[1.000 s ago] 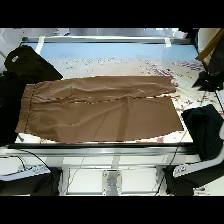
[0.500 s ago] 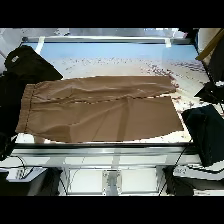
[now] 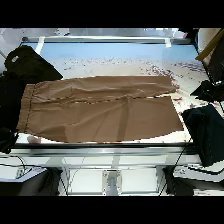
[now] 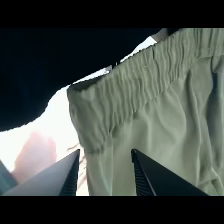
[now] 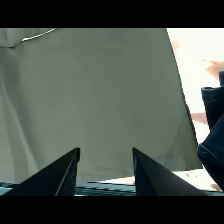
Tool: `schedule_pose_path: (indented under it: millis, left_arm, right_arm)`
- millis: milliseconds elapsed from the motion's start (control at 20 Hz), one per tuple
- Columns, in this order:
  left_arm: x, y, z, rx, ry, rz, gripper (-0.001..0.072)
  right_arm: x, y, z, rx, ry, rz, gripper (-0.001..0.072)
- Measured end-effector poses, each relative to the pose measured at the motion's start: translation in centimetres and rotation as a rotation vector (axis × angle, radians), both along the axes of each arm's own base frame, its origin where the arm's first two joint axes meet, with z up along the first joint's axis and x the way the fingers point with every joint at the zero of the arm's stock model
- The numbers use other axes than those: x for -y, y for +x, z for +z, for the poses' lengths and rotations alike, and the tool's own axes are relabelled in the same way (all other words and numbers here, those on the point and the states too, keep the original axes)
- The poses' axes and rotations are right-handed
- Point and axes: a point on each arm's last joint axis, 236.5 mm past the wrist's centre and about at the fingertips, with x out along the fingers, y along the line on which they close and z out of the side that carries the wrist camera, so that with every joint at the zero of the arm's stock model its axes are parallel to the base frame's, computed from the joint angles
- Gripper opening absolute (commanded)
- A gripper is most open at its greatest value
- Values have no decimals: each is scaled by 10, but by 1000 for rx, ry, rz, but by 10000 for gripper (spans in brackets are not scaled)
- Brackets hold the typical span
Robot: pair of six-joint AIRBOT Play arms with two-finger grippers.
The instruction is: Fold the clothes and pants, and hang the long-sleeved shirts on hangers.
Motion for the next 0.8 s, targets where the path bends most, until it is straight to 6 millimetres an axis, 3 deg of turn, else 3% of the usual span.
schedule_pose_path:
  millis: [400, 600, 650, 700, 750, 800]
  left_arm:
    - [-10, 8, -14, -39, 41, -4, 433]
    - [-3, 16, -24, -53, 19, -36, 430]
    - [0, 19, -27, -57, 12, -48, 400]
    - [4, 22, -29, -60, 5, -60, 264]
    - [5, 24, -32, -65, 4, -70, 63]
    - [7, 26, -33, -67, 3, -81, 24]
  right_arm:
    - [2, -9, 5, -13, -32, -2, 385]
    - [3, -9, 6, -11, -38, -7, 385]
    - [4, -9, 6, -11, -39, -7, 385]
    - [4, -9, 6, -11, -39, -7, 385]
    - [4, -9, 6, -11, -39, -7, 385]
    - [4, -9, 6, -12, -40, -7, 385]
